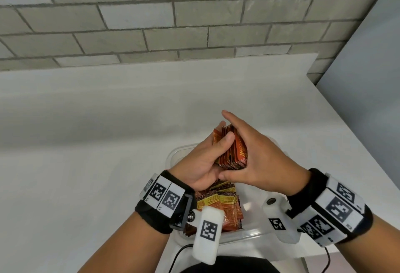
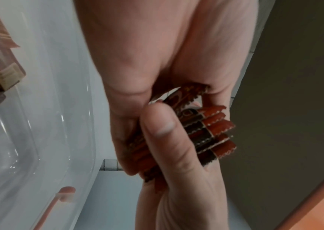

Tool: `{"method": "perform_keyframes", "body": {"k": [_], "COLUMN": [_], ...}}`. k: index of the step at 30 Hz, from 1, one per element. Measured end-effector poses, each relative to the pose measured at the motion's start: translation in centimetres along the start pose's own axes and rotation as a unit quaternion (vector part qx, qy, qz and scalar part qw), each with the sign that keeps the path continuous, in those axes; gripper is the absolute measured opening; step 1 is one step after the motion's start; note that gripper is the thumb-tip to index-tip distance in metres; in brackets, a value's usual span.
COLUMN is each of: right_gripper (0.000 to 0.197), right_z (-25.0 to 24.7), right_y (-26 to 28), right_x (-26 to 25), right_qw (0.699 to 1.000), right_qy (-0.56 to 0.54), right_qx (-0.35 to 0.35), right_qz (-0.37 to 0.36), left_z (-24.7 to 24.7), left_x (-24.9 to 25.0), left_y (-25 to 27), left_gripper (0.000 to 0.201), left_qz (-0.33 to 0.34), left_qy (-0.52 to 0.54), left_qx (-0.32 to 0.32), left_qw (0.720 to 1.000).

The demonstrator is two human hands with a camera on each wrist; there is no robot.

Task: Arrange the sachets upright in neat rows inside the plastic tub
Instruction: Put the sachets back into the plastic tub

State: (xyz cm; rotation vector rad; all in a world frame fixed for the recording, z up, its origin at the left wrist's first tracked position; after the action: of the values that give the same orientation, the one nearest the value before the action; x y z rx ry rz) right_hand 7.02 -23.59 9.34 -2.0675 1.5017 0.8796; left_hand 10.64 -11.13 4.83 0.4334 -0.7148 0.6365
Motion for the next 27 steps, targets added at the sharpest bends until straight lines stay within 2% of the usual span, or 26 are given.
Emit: {"method": "perform_keyframes", "body": {"k": [3,6,9,12,14,16,17,19,21,24,27], "right_gripper": [0.111,0.113,0.110,0.106,0.108,0.106,0.099,0.072,0.053,0.056,0.062], "right_z": [0.0,0.0,0.2,0.5,0.6,0.2,-0.1,-0.8,-1.4,-1.4,-1.5], "right_y": [-0.2,-0.3,-0.2,-0.2,-0.1,0.2,0.3,0.6,0.9,1.3,1.4], "right_x": [0.2,0.1,0.0,0.0,0.1,0.1,0.2,0.5,1.0,1.4,1.7], "right_qw": [1.000,1.000,0.999,0.998,0.999,0.998,0.996,0.987,0.983,0.987,0.981], "right_qy": [0.022,0.025,0.049,0.055,0.033,-0.030,-0.073,-0.157,-0.168,-0.117,-0.152], "right_qx": [0.009,0.005,0.003,-0.008,-0.031,-0.044,-0.034,0.017,0.066,0.088,0.094], "right_qz": [0.008,0.015,0.017,0.016,0.024,0.034,0.034,0.029,0.035,0.060,0.079], "left_z": [-0.1,-0.2,-0.1,0.1,0.1,0.0,0.0,-0.3,-0.4,-0.6,-0.7], "left_x": [0.0,0.2,0.2,-0.1,-0.3,-0.4,-0.4,-0.5,-0.6,-0.8,-1.1], "left_y": [0.1,0.1,0.1,0.0,0.0,0.2,0.4,0.6,0.7,0.8,0.9], "left_gripper": [0.080,0.059,0.058,0.034,0.027,0.032,0.037,0.049,0.054,0.060,0.058], "left_qz": [-0.026,-0.049,-0.042,-0.028,-0.023,-0.017,-0.015,-0.017,-0.013,0.002,0.003], "left_qy": [-0.017,-0.001,0.015,-0.008,-0.008,-0.007,-0.005,0.002,0.021,0.052,0.089], "left_qx": [-0.009,-0.027,-0.009,0.009,0.014,0.007,0.005,0.007,0.015,0.015,-0.016], "left_qw": [0.999,0.998,0.999,1.000,1.000,1.000,1.000,1.000,1.000,0.999,0.996]}}
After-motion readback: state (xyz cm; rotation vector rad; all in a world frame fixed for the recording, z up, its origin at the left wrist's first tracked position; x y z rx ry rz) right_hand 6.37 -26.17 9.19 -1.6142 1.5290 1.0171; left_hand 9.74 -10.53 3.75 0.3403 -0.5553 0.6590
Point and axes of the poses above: each hand's wrist, its own y-axis away from the middle knuckle, its own z-axis out of the palm, x = y × z, the point moved 2 cm from there along -y, towards the middle knuckle, and after that the axes turned 3 degrees about -x, right-handed, at the moved point
